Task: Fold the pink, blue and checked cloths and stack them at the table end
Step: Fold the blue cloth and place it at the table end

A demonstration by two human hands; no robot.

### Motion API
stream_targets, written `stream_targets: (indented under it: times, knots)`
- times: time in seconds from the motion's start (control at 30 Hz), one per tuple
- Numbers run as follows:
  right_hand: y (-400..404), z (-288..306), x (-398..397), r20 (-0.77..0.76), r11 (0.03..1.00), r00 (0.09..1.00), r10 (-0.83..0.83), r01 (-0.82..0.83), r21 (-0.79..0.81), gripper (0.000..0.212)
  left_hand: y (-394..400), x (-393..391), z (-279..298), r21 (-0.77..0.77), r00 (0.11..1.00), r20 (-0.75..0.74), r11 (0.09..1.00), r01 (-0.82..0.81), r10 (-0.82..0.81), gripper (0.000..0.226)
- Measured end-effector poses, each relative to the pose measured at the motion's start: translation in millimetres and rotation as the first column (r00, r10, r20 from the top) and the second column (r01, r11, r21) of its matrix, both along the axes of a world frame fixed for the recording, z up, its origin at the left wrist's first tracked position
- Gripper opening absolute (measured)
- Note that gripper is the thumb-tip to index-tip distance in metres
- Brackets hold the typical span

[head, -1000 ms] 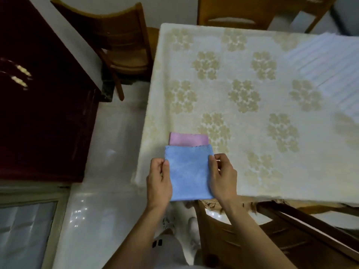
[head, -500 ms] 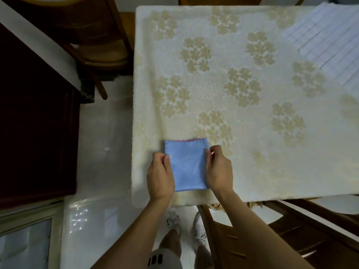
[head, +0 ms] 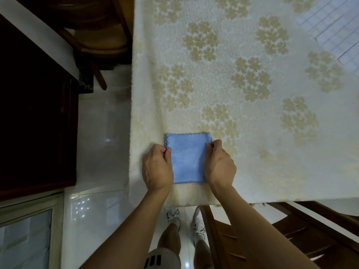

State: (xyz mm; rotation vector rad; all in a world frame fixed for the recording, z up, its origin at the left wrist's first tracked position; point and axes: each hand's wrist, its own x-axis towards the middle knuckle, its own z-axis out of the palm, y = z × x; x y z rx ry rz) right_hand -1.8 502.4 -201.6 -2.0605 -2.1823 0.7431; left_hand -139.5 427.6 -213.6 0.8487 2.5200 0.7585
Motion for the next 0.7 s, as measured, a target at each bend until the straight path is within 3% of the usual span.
stream_targets:
  times: [0.2,0.57,0.7]
  knots:
    - [-1,-7,8,0.064,1.000,0.998,-0.003,0.002,0.018,0.027,-4,4,3,-0.017,0.999,-0.043,1.000,0.017,-0.018,0.023]
    - [0,-12,13,0.007,0.995,1.000,-0.009,0.008,0.098,0.026,-8,7,-3,-0.073,0.992,-0.123,0.997,0.011,-0.020,0.020]
    - [4,-7,17,-0.014,0.922,0.992,0.128,-0.113,0.370,0.029,-2,4,8,-0.045,0.953,-0.290,0.995,0.085,-0.094,0.033]
